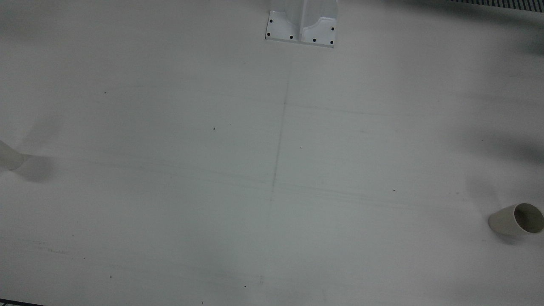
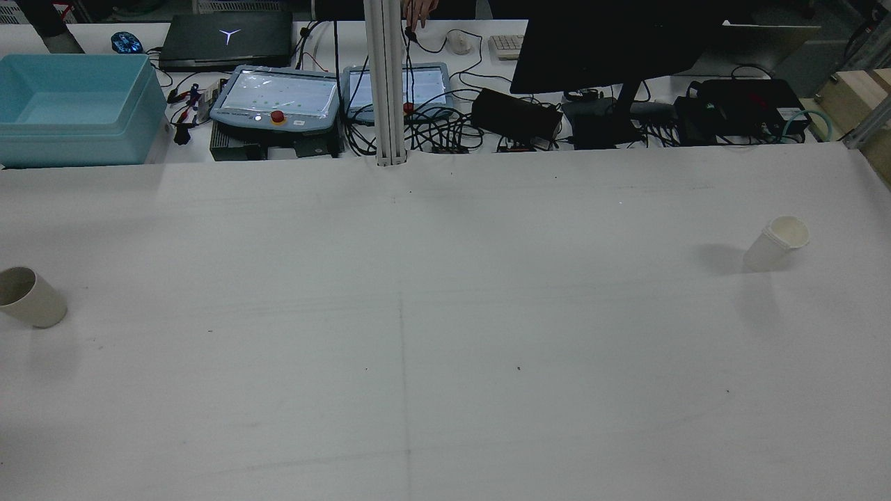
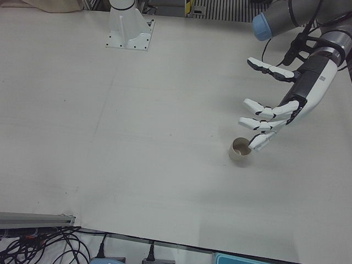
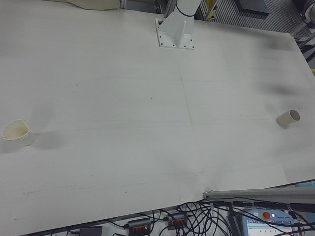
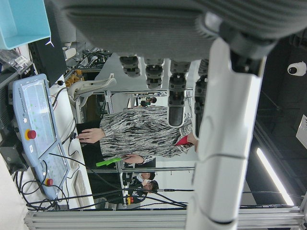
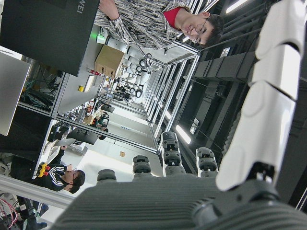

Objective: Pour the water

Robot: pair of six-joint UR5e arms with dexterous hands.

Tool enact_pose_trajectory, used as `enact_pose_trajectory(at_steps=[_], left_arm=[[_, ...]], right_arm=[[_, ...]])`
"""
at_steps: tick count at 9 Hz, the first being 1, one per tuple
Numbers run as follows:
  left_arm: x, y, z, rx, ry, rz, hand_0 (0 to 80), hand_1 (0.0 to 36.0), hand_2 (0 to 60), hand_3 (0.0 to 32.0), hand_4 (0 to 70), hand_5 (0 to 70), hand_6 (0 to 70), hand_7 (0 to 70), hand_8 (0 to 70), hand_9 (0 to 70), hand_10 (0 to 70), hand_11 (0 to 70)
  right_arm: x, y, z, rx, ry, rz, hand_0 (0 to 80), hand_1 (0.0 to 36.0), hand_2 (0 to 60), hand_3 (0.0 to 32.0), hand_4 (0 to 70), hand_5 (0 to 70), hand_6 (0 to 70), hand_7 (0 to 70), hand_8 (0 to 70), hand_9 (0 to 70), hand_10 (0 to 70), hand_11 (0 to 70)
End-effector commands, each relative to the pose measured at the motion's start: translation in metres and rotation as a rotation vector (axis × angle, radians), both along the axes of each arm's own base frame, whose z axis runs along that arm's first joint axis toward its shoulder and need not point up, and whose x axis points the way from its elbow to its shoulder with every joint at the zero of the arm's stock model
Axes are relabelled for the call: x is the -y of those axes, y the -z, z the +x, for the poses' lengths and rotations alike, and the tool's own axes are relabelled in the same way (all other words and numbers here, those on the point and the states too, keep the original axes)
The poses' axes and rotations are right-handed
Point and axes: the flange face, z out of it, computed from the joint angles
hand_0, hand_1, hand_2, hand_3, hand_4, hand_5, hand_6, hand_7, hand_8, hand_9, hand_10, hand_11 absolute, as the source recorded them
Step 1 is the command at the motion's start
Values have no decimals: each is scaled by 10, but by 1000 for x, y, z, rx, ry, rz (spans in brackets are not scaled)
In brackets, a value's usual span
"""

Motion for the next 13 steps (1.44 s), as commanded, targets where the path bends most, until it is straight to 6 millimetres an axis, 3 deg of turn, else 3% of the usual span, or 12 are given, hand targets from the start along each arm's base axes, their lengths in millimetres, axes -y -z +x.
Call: enact_pose_trajectory(at_steps=[1, 6, 9, 11, 13], left_arm=[[0, 1, -3, 0, 7, 1, 797, 120, 0, 0, 372, 349, 261, 285, 125, 85, 45, 83], [-8, 22, -3, -2, 2, 28, 800, 137, 0, 0, 366, 349, 253, 279, 120, 79, 37, 75], [-8, 20, 4, -1, -11, 24, 800, 132, 0, 0, 367, 321, 250, 276, 118, 76, 36, 72], [-10, 19, 1, -1, -5, 24, 797, 124, 0, 0, 368, 326, 254, 280, 122, 80, 40, 77], [-9, 20, -1, -1, -2, 25, 788, 118, 0, 0, 369, 285, 250, 274, 120, 78, 40, 76]], right_arm=[[2, -2, -6, 0, 19, -3, 512, 178, 43, 0, 1, 70, 163, 108, 50, 35, 0, 0], [-2, -8, -19, 2, 51, -23, 518, 186, 44, 0, 0, 69, 146, 83, 36, 15, 0, 0], [-9, 0, -21, 0, 53, -11, 514, 185, 29, 8, 0, 66, 119, 28, 22, 1, 0, 0], [-8, -4, -21, 1, 53, -17, 512, 181, 30, 6, 0, 67, 128, 43, 30, 10, 0, 0], [-8, -4, -21, 1, 56, -17, 503, 166, 22, 0, 0, 66, 135, 48, 52, 38, 0, 0]])
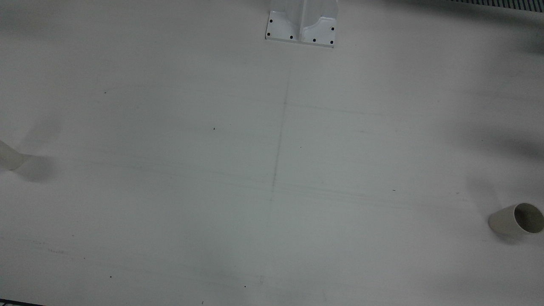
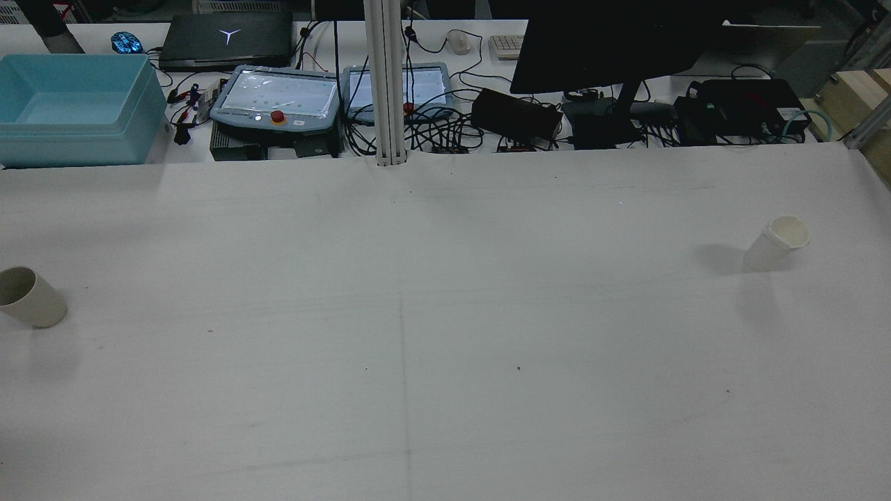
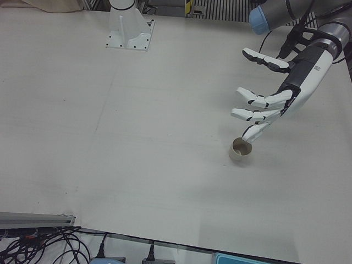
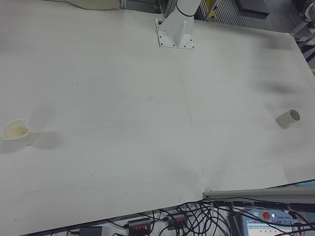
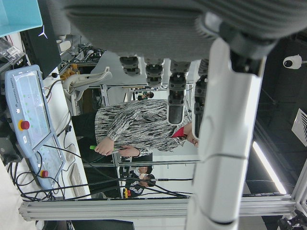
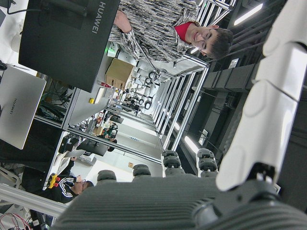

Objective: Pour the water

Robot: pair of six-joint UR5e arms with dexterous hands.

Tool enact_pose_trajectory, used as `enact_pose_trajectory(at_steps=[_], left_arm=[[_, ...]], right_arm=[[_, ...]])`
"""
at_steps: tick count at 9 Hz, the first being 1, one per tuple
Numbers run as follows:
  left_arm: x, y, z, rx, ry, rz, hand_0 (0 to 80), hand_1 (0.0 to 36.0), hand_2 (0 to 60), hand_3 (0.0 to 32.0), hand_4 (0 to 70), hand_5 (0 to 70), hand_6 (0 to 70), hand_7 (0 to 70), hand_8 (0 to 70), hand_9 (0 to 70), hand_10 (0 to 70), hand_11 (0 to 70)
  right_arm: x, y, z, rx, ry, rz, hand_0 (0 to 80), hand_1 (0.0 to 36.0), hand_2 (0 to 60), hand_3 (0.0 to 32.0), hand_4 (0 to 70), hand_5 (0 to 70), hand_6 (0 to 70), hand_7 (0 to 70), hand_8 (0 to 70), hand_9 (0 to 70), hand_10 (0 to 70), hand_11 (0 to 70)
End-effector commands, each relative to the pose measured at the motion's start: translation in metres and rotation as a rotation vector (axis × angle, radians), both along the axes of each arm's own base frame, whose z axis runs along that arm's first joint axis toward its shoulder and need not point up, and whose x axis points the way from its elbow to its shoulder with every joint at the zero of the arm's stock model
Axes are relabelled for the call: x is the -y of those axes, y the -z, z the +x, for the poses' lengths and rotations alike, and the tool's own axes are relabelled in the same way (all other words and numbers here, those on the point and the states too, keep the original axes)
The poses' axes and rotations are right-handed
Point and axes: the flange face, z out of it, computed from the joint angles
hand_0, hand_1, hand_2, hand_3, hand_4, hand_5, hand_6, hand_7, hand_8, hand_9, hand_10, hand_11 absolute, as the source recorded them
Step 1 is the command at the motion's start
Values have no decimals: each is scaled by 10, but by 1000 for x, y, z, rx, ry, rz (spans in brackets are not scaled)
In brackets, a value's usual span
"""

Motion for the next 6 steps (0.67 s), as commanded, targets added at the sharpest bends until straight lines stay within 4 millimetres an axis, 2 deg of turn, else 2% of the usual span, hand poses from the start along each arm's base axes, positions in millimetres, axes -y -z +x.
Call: enact_pose_trajectory(at_steps=[1, 2, 3, 4, 5, 6], left_arm=[[-1, 0, -2, 0, 2, 2, 786, 116, 0, 0, 368, 284, 250, 274, 121, 78, 41, 79], [-14, -7, -4, -1, 5, -6, 793, 118, 0, 0, 369, 306, 253, 276, 123, 80, 42, 80], [-30, -19, -6, 1, 7, -13, 764, 112, 0, 0, 368, 252, 246, 270, 121, 78, 42, 79], [-36, -26, -6, 1, 5, -10, 700, 100, 0, 0, 365, 179, 235, 259, 119, 75, 42, 78], [-46, -46, -6, 5, 9, -4, 670, 94, 0, 0, 366, 150, 234, 259, 119, 78, 48, 87], [-42, -83, -2, 7, 9, -14, 645, 89, 0, 0, 362, 65, 221, 244, 115, 74, 50, 89]], right_arm=[[2, 1, 0, 0, 1, 2, 502, 164, 18, 4, 0, 65, 131, 42, 49, 35, 0, 0], [1, -1, 1, 5, -2, 0, 500, 164, 22, 8, 0, 66, 135, 49, 52, 38, 0, 0], [-1, 1, 8, 3, -23, 9, 501, 162, 25, 0, 0, 66, 145, 68, 59, 46, 0, 0], [1, 2, 12, -1, -34, 15, 503, 163, 29, 0, 0, 68, 149, 72, 69, 58, 0, 0], [15, 9, 10, -5, -22, 36, 499, 158, 24, 0, 0, 69, 154, 69, 83, 76, 0, 0], [41, 18, 6, -13, -6, 65, 502, 160, 40, 0, 11, 72, 176, 102, 99, 98, 0, 0]])
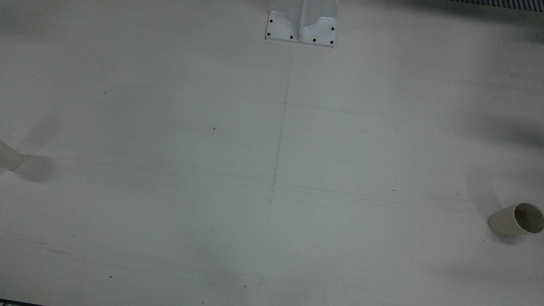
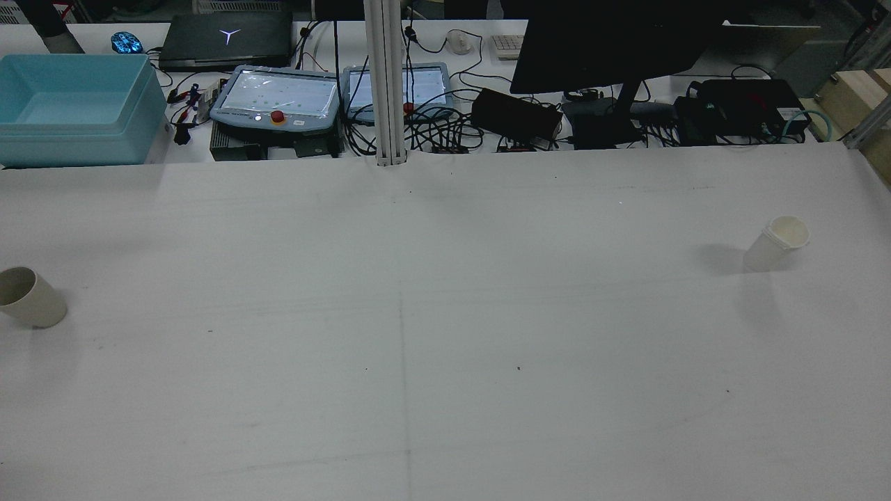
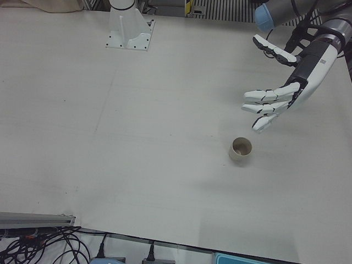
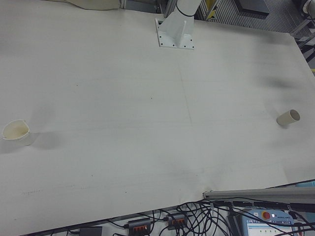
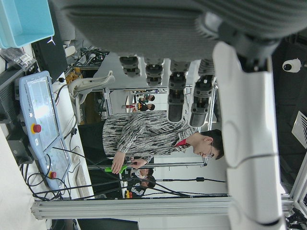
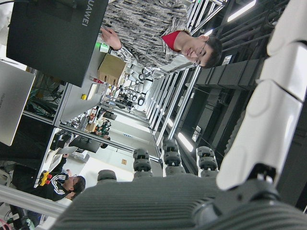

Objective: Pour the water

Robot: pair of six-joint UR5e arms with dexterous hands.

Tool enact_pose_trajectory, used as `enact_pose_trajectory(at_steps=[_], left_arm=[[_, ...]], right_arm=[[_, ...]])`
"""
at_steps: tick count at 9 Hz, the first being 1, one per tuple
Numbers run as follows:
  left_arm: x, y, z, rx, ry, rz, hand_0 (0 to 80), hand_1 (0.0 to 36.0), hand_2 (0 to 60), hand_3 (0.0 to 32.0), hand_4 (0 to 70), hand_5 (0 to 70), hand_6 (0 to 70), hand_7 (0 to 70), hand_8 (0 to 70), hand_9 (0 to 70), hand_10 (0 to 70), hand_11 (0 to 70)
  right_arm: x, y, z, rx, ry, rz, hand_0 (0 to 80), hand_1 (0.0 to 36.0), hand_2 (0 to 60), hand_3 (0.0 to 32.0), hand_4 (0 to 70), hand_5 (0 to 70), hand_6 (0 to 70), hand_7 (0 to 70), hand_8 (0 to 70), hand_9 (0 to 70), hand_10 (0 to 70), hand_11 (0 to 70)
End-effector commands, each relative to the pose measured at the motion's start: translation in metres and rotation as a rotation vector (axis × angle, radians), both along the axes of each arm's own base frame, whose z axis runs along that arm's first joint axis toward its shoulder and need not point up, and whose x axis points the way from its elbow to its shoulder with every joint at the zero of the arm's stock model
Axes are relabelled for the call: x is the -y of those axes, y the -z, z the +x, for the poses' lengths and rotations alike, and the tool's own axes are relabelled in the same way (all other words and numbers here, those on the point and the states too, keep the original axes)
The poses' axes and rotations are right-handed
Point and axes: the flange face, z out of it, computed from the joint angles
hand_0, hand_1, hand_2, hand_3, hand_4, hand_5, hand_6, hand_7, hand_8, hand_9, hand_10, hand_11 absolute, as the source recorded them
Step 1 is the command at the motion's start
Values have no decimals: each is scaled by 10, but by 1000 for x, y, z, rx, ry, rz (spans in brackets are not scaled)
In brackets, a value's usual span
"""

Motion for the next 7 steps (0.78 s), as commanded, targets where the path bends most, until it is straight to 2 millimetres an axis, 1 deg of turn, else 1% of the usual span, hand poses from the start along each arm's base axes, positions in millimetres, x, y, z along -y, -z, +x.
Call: enact_pose_trajectory(at_steps=[1, 2, 3, 4, 5, 6, 7], left_arm=[[-1, -90, 13, 17, 7, -18, 664, 96, 0, 0, 360, 81, 222, 239, 116, 76, 59, 102], [2, -119, 16, 58, 43, -29, 797, 141, 0, 0, 358, 82, 227, 238, 122, 84, 73, 127], [5, -116, 12, 139, 138, 30, 800, 164, 0, 0, 355, 1, 208, 210, 118, 81, 83, 145], [8, -119, 16, 145, 144, 36, 800, 153, 0, 0, 356, 0, 192, 181, 116, 76, 82, 142], [8, -155, 14, 141, 163, 28, 797, 149, 0, 0, 371, 0, 197, 188, 120, 81, 83, 142], [1, -205, 13, 150, 168, 10, 716, 127, 0, 0, 378, 0, 197, 182, 116, 76, 83, 140], [-6, -239, 12, 173, 175, 21, 646, 115, 0, 0, 368, 0, 187, 161, 104, 56, 75, 127]], right_arm=[[69, 12, -15, -7, 53, 56, 503, 162, 61, 0, 43, 75, 202, 149, 114, 121, 0, 0], [110, 12, -26, -6, 90, 64, 508, 168, 86, 0, 86, 81, 242, 217, 132, 148, 0, 0], [148, 9, -45, -7, 133, 85, 526, 194, 128, 0, 108, 92, 274, 261, 161, 188, 0, 0], [178, -3, -66, 1, 125, 135, 537, 212, 133, 0, 47, 98, 251, 217, 164, 187, 0, 0], [191, -15, -102, 15, 128, 134, 539, 215, 133, 0, 31, 101, 250, 211, 183, 213, 0, 0], [197, -17, -128, 23, 131, 130, 544, 218, 137, 0, 58, 101, 261, 233, 177, 210, 0, 0], [201, -16, -157, 32, 139, 130, 546, 218, 148, 0, 86, 102, 282, 268, 184, 224, 0, 0]])
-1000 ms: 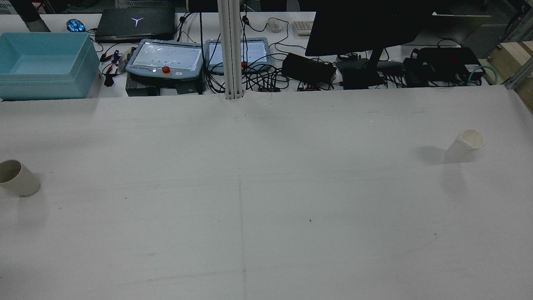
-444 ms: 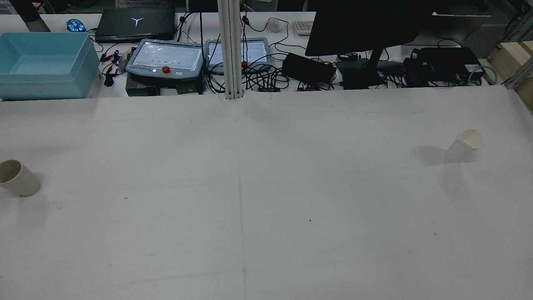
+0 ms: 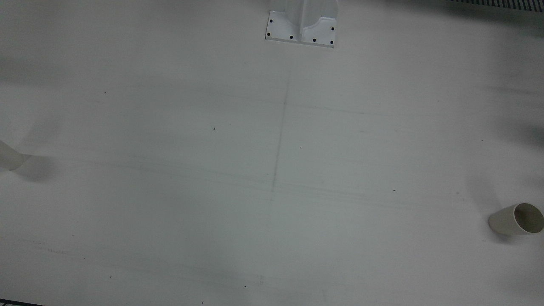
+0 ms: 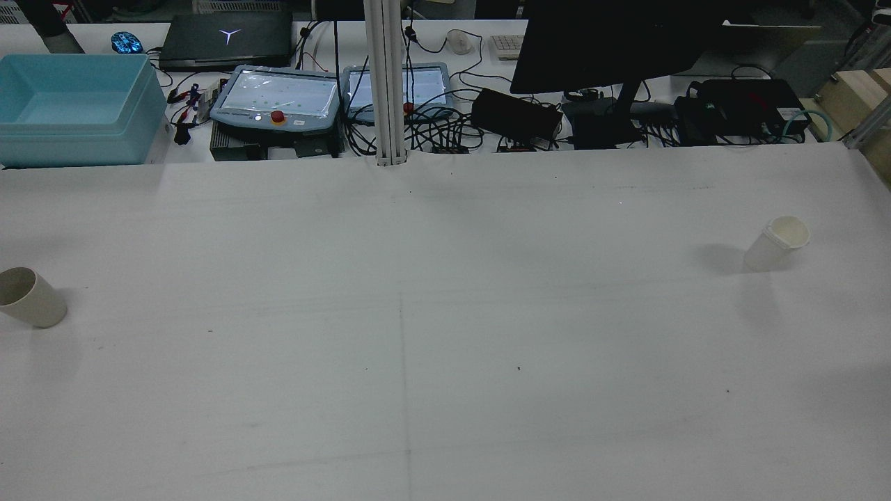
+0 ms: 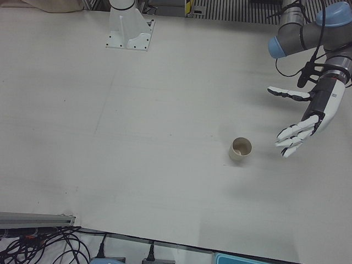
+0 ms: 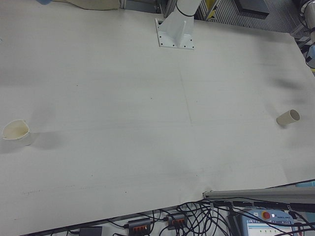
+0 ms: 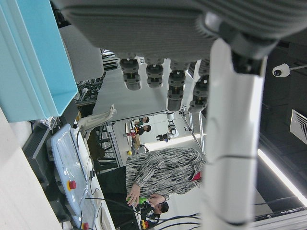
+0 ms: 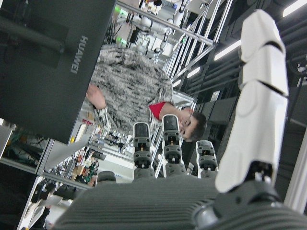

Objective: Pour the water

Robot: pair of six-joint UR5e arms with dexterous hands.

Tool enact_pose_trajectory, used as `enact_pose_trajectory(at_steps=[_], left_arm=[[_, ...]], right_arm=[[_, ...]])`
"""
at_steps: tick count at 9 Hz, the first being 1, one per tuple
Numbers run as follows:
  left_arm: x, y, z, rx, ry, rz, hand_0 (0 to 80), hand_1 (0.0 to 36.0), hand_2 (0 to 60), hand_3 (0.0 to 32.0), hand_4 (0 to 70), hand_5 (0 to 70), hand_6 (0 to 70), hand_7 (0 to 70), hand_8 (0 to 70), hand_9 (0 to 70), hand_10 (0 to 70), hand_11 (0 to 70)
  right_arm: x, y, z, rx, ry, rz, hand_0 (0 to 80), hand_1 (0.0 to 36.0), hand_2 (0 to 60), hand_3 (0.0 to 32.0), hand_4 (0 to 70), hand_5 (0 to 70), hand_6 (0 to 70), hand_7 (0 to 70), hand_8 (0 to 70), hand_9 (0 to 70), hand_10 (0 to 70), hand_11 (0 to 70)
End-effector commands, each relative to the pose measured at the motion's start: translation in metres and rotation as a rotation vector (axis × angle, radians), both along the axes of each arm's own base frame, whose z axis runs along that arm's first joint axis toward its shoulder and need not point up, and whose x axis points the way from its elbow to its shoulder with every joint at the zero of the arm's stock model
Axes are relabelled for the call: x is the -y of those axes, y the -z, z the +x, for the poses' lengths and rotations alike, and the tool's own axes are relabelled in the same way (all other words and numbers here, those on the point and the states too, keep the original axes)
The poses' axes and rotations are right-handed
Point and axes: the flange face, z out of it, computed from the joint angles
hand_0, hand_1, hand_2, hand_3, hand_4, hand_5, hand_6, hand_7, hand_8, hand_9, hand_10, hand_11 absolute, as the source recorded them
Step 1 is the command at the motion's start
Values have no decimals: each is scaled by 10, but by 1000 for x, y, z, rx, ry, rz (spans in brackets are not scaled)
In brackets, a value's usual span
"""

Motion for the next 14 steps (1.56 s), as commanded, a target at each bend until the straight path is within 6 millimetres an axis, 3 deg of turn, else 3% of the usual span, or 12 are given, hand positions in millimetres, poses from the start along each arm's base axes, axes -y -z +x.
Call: enact_pose_trajectory(at_steps=[1, 2, 3, 4, 5, 7, 8, 9, 11, 12, 13, 14], left_arm=[[-16, -114, -1, 64, 31, 1, 652, 128, 0, 0, 336, 0, 172, 135, 92, 33, 65, 114], [-21, -128, 0, 96, 31, 6, 631, 122, 0, 0, 327, 0, 168, 118, 86, 25, 63, 111], [-25, -131, 0, 147, 40, 30, 627, 124, 0, 0, 322, 0, 164, 108, 82, 20, 64, 112], [-29, -139, 2, 155, 29, 27, 590, 104, 0, 0, 309, 0, 151, 87, 72, 5, 58, 101], [-31, -142, 10, 161, 15, 28, 568, 86, 0, 0, 302, 0, 144, 79, 67, 1, 54, 93], [-21, -138, 38, 222, -7, 46, 590, 107, 0, 0, 295, 0, 140, 81, 65, 2, 51, 91], [-6, -133, 54, 229, -6, 31, 601, 115, 0, 0, 306, 0, 150, 93, 70, 5, 53, 95], [-3, -137, 92, 237, -45, 35, 620, 129, 0, 0, 334, 0, 163, 108, 71, 17, 64, 113], [-6, -152, 127, 226, -59, 18, 599, 118, 0, 0, 318, 0, 150, 90, 69, 5, 55, 98], [-8, -159, 129, 224, -48, 12, 582, 103, 0, 0, 314, 0, 146, 91, 68, 4, 51, 90], [-7, -160, 127, 219, -30, 11, 616, 134, 0, 0, 292, 0, 137, 87, 69, 3, 49, 91], [-10, -165, 133, 216, -27, 4, 722, 174, 0, 0, 275, 0, 135, 85, 70, 3, 55, 104]], right_arm=[[22, -4, -109, 33, 37, 4, 551, 225, 172, 0, 100, 107, 307, 322, 202, 255, 0, 0], [26, 9, -154, 51, 66, 20, 572, 253, 239, 0, 137, 124, 372, 423, 264, 344, 0, 0], [28, 17, -182, 65, 67, 25, 582, 256, 274, 0, 224, 134, 439, 510, 314, 410, 0, 0], [25, 18, -194, 74, 51, 23, 590, 246, 299, 0, 348, 153, 564, 677, 429, 556, 0, 0], [23, 20, -196, 71, 50, 19, 584, 231, 322, 0, 400, 176, 647, 700, 528, 685, 12, 24], [22, 20, -200, 68, 56, 11, 576, 212, 348, 0, 476, 205, 700, 700, 643, 700, 129, 197], [21, 20, -201, 68, 59, 11, 572, 208, 342, 0, 470, 204, 700, 700, 651, 700, 129, 196], [20, 24, -204, 72, 64, 19, 574, 212, 336, 0, 456, 199, 700, 700, 629, 700, 111, 171], [19, 25, -208, 71, 73, 20, 579, 218, 325, 0, 437, 194, 700, 700, 604, 700, 80, 127], [17, 22, -207, 68, 75, 15, 577, 216, 320, 0, 423, 192, 700, 700, 593, 700, 77, 123], [17, 21, -206, 68, 74, 14, 575, 216, 314, 0, 401, 189, 700, 700, 579, 700, 71, 115], [17, 22, -205, 71, 73, 16, 575, 217, 307, 0, 380, 187, 682, 700, 567, 700, 65, 107]])
